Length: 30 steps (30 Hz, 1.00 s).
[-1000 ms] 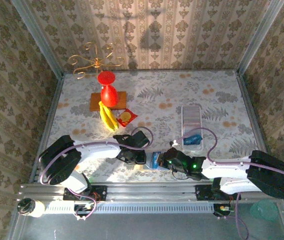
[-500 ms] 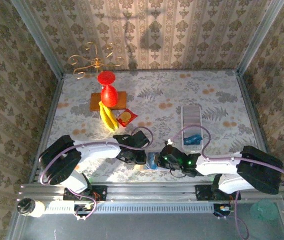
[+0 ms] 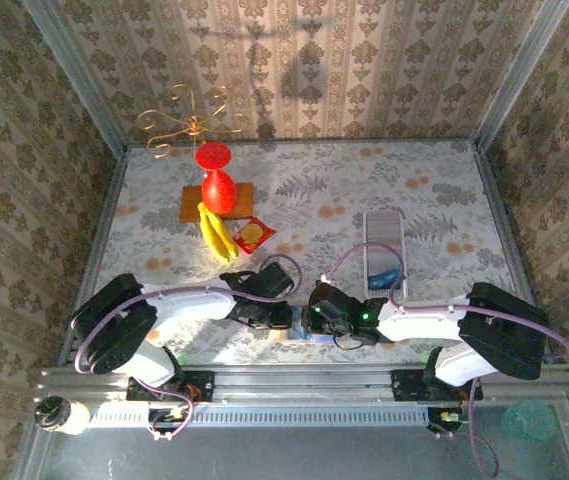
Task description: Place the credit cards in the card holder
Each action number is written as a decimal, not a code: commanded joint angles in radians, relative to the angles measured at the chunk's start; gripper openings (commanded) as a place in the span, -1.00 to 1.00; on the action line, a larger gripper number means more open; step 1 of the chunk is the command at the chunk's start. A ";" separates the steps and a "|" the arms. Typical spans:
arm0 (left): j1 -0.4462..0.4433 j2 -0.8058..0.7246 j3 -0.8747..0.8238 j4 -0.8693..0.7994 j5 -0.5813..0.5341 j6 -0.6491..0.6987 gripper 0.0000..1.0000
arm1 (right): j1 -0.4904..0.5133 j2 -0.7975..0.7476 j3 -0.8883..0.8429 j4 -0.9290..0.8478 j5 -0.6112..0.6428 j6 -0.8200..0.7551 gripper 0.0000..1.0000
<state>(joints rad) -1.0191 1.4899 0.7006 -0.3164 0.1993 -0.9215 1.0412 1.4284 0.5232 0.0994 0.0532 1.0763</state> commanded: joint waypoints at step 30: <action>0.065 -0.258 -0.274 0.240 0.115 -0.108 -0.53 | 0.022 -0.043 0.147 -0.363 0.054 -0.012 -0.71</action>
<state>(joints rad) -0.9604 1.2484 0.4442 -0.0578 0.3202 -1.0260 1.0542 1.3895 0.6384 -0.1719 0.0711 1.0687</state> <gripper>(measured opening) 0.240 0.173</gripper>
